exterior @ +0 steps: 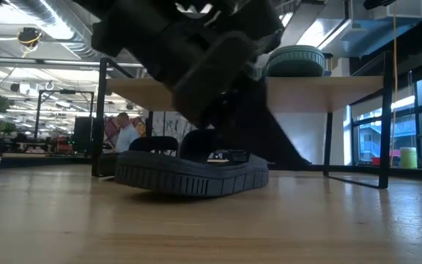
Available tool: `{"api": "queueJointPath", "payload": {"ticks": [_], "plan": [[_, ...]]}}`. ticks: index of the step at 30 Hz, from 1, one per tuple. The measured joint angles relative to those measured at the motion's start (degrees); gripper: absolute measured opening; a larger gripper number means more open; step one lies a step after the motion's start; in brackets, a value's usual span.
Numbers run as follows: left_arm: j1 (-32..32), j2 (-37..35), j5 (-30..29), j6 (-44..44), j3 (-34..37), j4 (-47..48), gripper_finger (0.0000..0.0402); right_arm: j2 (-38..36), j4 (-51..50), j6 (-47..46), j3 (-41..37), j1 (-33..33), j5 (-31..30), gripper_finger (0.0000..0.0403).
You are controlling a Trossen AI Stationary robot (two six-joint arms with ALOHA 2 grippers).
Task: Pick and place slides into the shelf
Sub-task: Put the black slipper under the shelf
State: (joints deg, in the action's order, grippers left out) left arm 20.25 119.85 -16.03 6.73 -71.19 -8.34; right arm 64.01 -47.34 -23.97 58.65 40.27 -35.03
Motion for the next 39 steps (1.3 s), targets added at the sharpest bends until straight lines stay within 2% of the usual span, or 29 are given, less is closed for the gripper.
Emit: {"api": "queueJointPath", "payload": {"ticks": [3, 7, 9, 19, 39], "plan": [[-0.07, 0.14, -2.06, 0.74, -0.14, 0.41, 0.0161, 0.0, -0.01, 0.0, 0.0, -0.01, 0.0, 0.0089], [-0.1, 0.14, -10.56, 3.35, -0.14, 1.68, 0.0161, 0.0, -0.02, 0.0, 0.0, 0.01, 0.02, 0.0089], [-0.14, 0.14, -12.88, 3.71, -0.14, 1.94, 0.0161, 0.0, -0.04, 0.0, 0.0, 0.01, 0.02, 0.0089], [-0.29, 0.14, -13.44, 8.16, -0.25, 9.17, 0.0161, 0.0, -0.05, 0.0, 0.0, -0.01, 0.07, 0.0089], [-0.55, 0.09, -16.46, 8.17, -0.25, 12.63, 0.0161, 0.0, -0.14, -1.11, 0.02, 0.0, 0.13, 0.0089]]}}
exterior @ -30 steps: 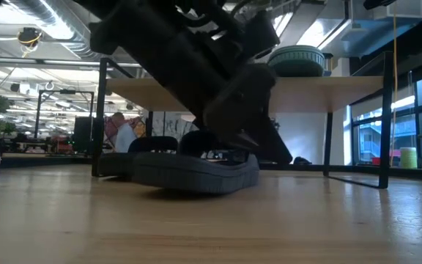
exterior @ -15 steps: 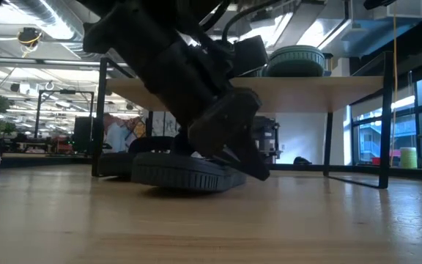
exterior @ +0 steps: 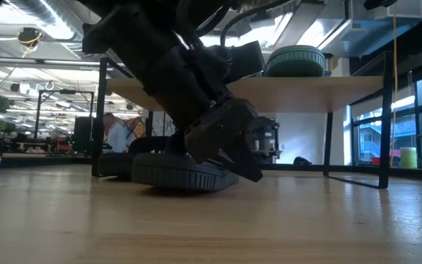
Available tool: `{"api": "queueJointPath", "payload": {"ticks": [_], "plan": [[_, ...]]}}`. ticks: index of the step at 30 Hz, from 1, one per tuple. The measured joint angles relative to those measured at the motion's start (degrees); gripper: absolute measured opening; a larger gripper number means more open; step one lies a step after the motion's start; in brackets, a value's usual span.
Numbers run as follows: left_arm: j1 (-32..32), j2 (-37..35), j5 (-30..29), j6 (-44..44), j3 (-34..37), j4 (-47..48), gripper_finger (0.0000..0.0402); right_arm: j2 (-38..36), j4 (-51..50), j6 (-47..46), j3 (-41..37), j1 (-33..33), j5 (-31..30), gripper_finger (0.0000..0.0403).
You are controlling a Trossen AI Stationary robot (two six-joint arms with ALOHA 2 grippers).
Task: Pick and place slides into the shelf
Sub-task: Put the black slipper under the shelf
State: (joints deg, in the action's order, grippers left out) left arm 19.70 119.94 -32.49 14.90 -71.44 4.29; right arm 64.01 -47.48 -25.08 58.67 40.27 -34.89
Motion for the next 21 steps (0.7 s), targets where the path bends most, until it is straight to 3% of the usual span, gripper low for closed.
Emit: {"api": "queueJointPath", "payload": {"ticks": [21], "plan": [[0.7, -2.71, -2.34, 0.04, 0.24, 2.82, 0.0161, 0.02, -0.26, -0.13, 0.02, -0.02, -0.02, 0.0089]]}}
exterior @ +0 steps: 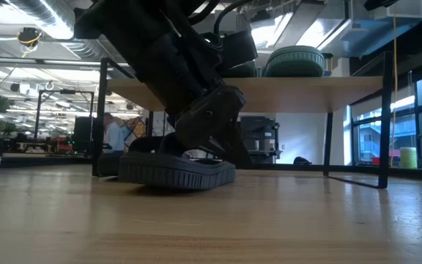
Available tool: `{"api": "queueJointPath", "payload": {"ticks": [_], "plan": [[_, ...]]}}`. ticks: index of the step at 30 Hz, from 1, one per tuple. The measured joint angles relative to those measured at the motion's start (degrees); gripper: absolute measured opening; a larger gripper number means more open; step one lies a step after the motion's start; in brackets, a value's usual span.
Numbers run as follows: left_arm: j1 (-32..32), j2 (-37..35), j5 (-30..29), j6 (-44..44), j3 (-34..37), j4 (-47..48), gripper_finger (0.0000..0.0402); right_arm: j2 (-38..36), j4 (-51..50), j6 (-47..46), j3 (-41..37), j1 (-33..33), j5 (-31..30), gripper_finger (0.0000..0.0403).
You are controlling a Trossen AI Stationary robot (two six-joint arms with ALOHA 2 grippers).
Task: Pick and place slides into the shelf
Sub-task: Put the black slipper under the shelf
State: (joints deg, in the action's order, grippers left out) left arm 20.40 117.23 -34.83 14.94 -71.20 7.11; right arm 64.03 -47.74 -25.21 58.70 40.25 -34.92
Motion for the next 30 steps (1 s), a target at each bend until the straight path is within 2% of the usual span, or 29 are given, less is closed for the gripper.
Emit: {"api": "queueJointPath", "payload": {"ticks": [9, 13, 17, 20, 23, 25, 30], "plan": [[2.23, -1.51, 0.15, -1.91, -2.65, 3.2, 0.0161, -0.01, 0.02, -0.04, 0.0, 0.02, 0.01, 0.0089], [4.23, -2.64, 4.28, -3.66, -6.65, 9.88, 0.0161, 0.0, -0.05, -0.06, 0.0, 0.01, 0.03, 0.0089], [6.27, -3.56, 18.52, -3.19, -10.27, 18.5, 0.0161, 0.0, -0.13, -1.11, 0.0, 0.02, 0.05, 0.0089], [7.65, -3.74, 31.84, -3.33, -11.2, 19.04, 0.0161, 0.0, -0.64, -1.49, 0.0, 0.01, 0.07, 0.0089], [9.13, -3.82, 38.03, -3.33, -11.35, 19.61, 0.0161, -0.02, -0.62, -1.49, 0.02, 0.02, 0.07, 0.0089], [9.98, -3.85, 38.45, -2.56, -11.39, 20.68, 0.0161, -0.02, -0.59, -1.49, 0.02, 0.02, 0.07, 0.0089], [9.8, -3.57, 32.0, 4.72, -11.39, 28.86, 0.0161, -0.02, -0.59, -1.44, 0.0, 0.01, 0.06, 0.0089]]}}
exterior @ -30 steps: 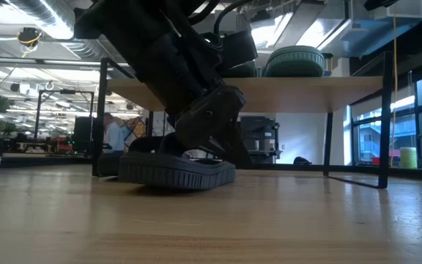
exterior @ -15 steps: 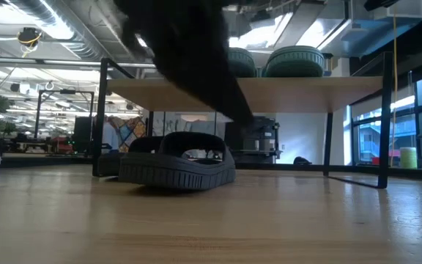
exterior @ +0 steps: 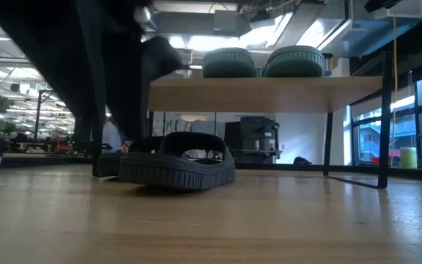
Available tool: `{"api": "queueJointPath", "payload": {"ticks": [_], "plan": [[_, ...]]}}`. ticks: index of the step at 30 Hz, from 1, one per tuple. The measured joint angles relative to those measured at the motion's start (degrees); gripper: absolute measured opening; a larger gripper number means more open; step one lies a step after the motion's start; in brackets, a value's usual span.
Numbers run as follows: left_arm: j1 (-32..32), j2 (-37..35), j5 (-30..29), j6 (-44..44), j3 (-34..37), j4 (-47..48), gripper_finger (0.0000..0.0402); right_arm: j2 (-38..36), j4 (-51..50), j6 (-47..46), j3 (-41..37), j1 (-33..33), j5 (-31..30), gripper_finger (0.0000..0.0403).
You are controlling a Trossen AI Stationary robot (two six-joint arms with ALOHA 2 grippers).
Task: Pick and place slides into the shelf
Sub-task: Put the black slipper under the shelf
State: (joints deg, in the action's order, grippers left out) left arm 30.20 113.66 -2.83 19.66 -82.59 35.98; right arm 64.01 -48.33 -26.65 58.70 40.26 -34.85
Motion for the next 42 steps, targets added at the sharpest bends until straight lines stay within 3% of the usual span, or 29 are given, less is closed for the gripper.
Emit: {"api": "queueJointPath", "payload": {"ticks": [22, 42], "plan": [[-4.55, 0.12, 0.85, 0.95, 5.81, -2.57, 0.0161, 0.0, 0.06, 0.13, 0.0, 0.01, 0.0, 0.0089], [-12.42, 0.12, -9.79, 2.32, 5.81, -1.69, 0.0161, 0.0, -0.62, 0.13, 0.02, 0.01, -0.02, 0.0089]]}}
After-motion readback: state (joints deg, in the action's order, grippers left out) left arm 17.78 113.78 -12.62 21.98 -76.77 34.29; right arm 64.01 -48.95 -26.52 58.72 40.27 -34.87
